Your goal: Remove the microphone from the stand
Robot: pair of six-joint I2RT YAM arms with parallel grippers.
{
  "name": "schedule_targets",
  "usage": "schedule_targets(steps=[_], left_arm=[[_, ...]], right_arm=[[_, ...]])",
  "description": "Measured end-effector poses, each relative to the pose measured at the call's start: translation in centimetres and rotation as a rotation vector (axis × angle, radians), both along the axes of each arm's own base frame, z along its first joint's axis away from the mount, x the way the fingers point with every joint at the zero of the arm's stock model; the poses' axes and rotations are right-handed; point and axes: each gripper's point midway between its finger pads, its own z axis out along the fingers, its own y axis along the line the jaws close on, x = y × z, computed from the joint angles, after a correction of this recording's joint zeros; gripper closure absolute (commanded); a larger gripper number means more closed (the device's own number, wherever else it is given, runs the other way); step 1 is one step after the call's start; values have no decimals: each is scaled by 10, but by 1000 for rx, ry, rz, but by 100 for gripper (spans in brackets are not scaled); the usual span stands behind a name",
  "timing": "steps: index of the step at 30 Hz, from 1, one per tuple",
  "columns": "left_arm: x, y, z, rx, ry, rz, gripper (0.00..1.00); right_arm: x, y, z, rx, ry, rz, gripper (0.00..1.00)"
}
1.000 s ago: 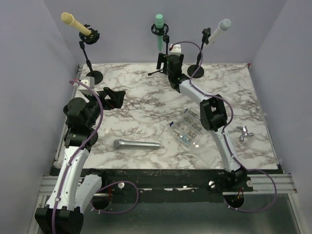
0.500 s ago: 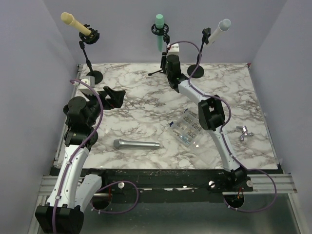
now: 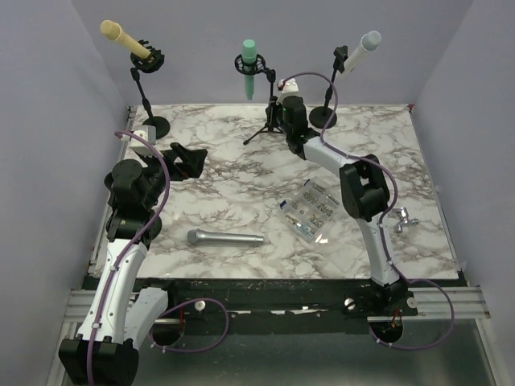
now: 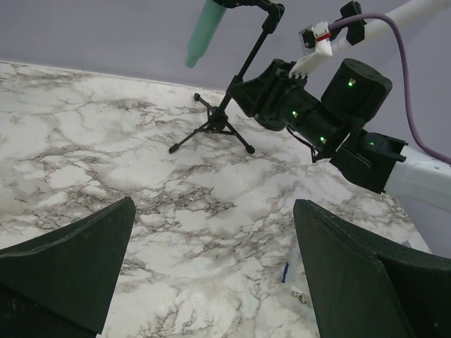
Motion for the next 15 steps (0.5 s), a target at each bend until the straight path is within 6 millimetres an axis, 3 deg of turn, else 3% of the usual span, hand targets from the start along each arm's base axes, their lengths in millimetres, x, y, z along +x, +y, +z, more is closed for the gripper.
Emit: schedule_targets(steps=[7,15], left_arm=[[0,0,1,-3,-5,-1,3],[0,0,1,-3,-5,-1,4]], right_arm=[[-62,21,-3,21,57,107,87],[-172,87,-6,24,84,310,87]])
